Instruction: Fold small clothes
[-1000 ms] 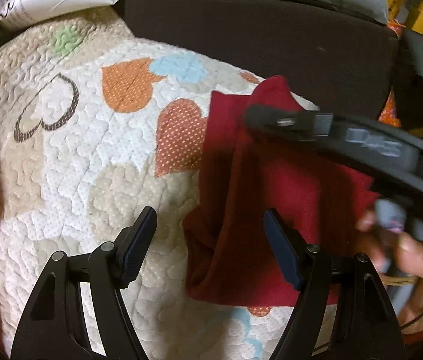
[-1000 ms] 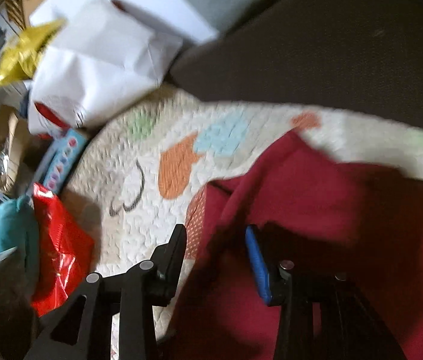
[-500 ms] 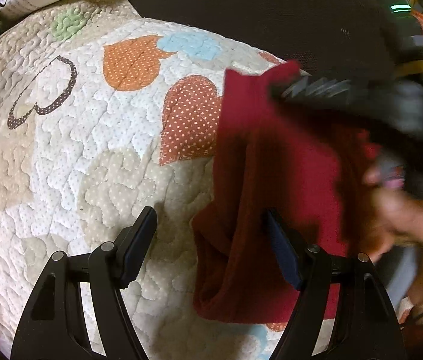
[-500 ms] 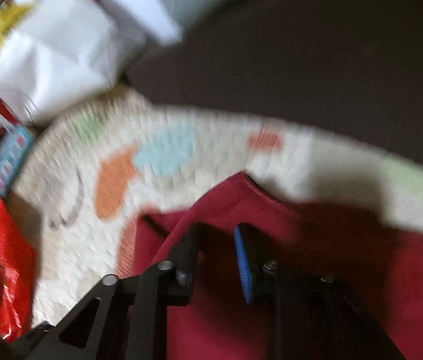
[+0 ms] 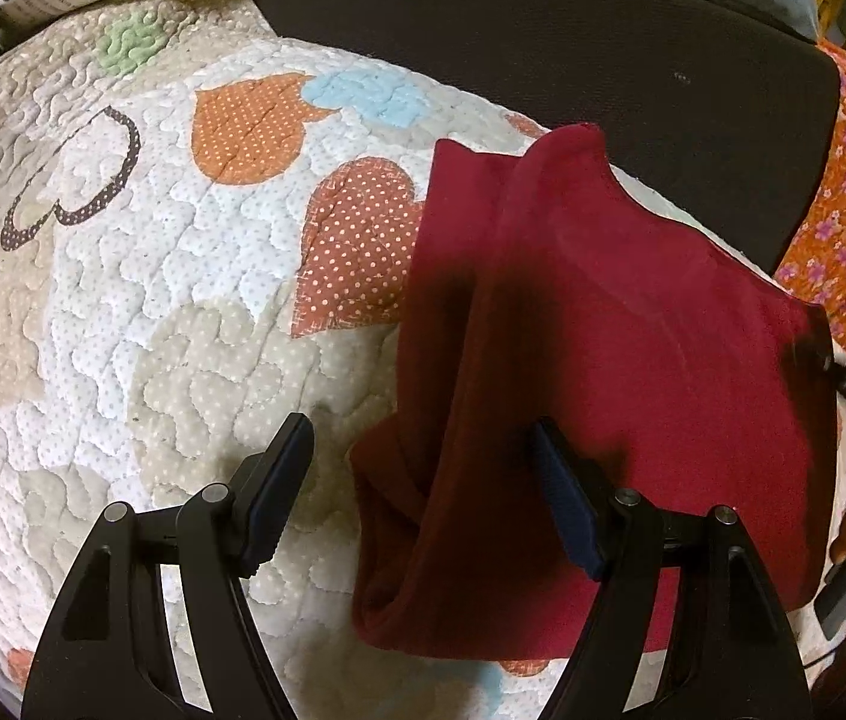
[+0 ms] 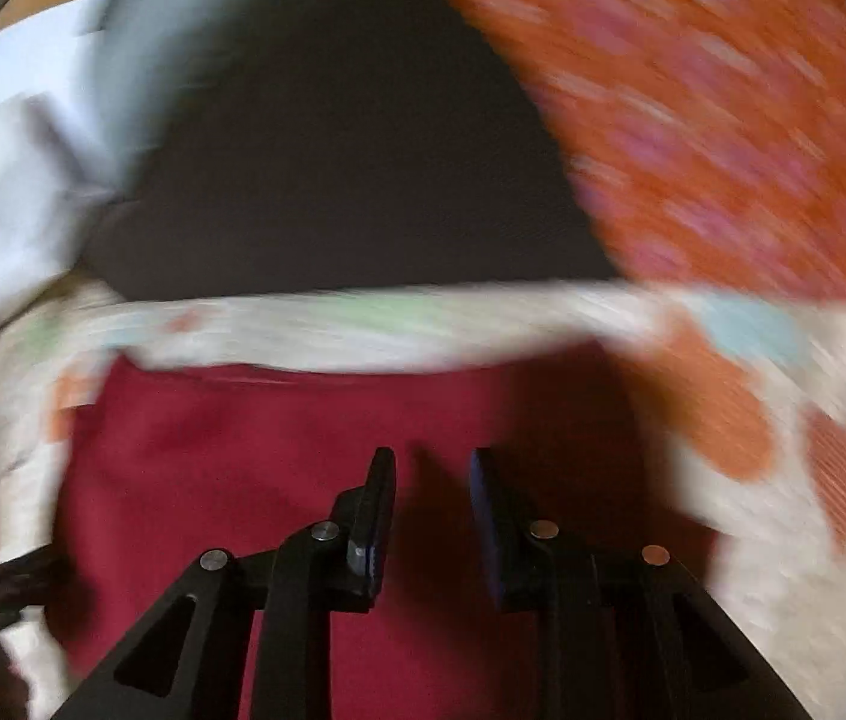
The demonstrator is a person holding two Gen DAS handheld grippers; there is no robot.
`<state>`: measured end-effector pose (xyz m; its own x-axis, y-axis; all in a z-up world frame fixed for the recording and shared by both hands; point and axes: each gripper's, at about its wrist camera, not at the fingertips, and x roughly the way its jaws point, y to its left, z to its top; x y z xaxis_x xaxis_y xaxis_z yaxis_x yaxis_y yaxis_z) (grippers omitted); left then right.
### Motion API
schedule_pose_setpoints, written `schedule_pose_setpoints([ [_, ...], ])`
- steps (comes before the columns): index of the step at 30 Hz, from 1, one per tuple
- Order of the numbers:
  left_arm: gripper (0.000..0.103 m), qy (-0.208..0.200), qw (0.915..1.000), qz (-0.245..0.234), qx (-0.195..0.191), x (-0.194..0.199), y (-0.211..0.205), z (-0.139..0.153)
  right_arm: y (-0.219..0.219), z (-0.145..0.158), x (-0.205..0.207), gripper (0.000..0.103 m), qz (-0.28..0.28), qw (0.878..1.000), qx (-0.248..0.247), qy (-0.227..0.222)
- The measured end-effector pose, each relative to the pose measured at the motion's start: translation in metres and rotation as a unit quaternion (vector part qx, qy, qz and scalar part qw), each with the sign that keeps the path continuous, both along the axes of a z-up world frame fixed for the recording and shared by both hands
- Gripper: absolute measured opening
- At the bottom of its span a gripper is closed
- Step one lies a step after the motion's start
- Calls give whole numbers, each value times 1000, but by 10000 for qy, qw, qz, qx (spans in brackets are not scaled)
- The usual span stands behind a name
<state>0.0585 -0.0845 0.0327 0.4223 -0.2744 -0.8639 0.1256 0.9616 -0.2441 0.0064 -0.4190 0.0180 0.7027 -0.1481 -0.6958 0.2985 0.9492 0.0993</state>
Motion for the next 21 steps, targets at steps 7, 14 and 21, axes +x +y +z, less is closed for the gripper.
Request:
schedule_pose_setpoints([
  [7,75,-145,9990,86,-426,-3,15,10,19,8,11,31,437,9979,475,28],
  [14,75,123,9995,61,-278,3,18,1,151,20,64,46,2160,9664,1389,82],
  [21,75,145,9998,95,-135,5,30,2,237,-3,123,57,2408,9640,816,774],
])
